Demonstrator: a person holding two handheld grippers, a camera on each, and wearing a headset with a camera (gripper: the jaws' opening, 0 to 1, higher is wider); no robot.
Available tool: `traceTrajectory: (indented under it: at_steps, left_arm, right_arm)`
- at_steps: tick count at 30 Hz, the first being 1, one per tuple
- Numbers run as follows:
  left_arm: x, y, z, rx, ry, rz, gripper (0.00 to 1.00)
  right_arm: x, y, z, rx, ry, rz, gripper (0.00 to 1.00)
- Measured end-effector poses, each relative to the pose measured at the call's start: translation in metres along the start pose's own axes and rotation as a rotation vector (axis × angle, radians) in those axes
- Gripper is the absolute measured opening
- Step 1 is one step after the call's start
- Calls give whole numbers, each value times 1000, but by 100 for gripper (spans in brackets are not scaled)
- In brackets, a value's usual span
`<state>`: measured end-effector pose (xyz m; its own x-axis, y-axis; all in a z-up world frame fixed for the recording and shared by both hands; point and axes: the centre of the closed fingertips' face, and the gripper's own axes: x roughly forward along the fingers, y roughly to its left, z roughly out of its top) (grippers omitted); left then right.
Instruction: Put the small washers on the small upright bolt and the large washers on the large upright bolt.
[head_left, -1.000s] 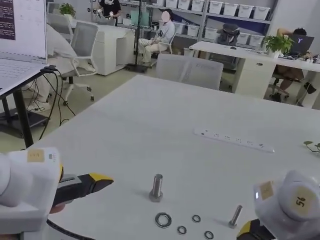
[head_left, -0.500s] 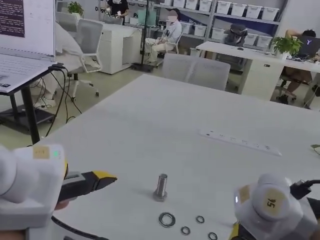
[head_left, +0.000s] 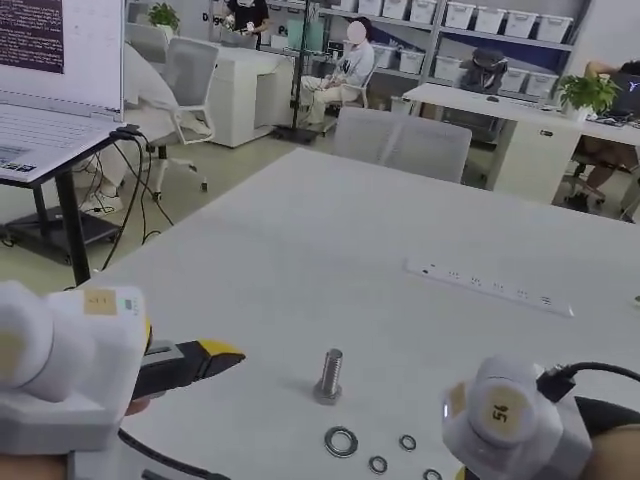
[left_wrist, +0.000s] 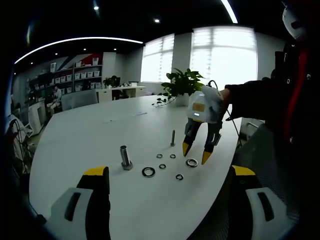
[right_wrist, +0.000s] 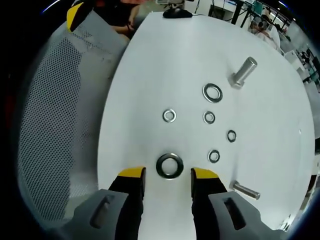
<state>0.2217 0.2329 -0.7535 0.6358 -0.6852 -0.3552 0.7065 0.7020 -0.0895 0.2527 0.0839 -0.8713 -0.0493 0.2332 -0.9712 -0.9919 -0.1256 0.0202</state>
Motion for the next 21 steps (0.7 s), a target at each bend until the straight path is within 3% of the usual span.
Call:
traceTrajectory:
  at_steps: [21]
  left_arm:
    - [2, 1, 1, -1, -2, 2, 98]
  right_arm:
    - [9, -3, 0, -55, 68, -10, 32]
